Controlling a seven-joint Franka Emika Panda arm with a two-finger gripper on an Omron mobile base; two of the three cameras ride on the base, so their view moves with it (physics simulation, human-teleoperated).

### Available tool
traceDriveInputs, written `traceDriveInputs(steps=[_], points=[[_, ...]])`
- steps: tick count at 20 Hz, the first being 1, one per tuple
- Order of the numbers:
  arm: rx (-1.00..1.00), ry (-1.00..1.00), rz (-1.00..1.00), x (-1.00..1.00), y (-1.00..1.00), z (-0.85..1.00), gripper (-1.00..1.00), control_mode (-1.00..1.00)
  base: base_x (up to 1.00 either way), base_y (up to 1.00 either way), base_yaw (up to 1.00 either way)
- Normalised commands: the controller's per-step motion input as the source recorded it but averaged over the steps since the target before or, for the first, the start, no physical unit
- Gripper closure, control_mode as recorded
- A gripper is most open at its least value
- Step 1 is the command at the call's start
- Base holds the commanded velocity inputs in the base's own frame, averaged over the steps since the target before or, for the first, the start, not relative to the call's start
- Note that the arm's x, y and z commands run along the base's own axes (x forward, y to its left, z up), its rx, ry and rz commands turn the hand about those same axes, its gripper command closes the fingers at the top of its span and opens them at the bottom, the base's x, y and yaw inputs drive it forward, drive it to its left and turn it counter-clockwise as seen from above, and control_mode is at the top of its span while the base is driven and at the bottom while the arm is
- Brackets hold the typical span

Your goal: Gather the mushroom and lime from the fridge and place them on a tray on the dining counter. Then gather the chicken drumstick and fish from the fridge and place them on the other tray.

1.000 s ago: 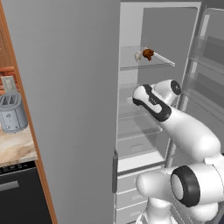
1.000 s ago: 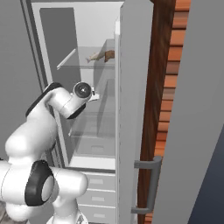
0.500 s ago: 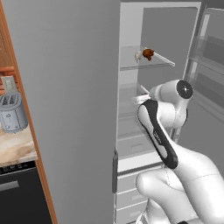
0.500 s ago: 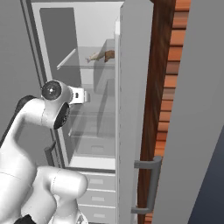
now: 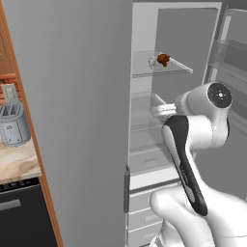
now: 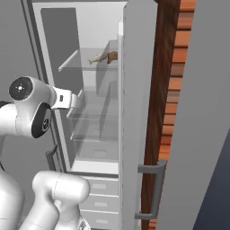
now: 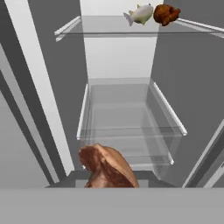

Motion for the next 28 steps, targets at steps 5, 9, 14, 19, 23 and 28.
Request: traceDriveInputs(steps=[5,9,14,19,23,28], points=[[0.00,0.12,-0.02,-0.41,0.00,0.15,1.00,-1.00,0.00,0.00,0.00],[0.00,0.02,0.00,0.00,0.00,0.01,1.00,-1.00,0.00,0.00,0.00],[0.00,0.00,0.00,0.00,0.00,0.00,1.00,-1.00,0.00,0.00,0.00],[0.00,0.00,0.00,0.00,0.00,0.00,1.00,-1.00,0.00,0.00,0.00],[0.00,0.00,0.00,0.00,0.00,0.00,1.00,1.00,-0.19,0.00,0.00],[0.00,0.00,0.00,0.00,0.00,0.00,1.00,1.00,-0.82,0.00,0.00]])
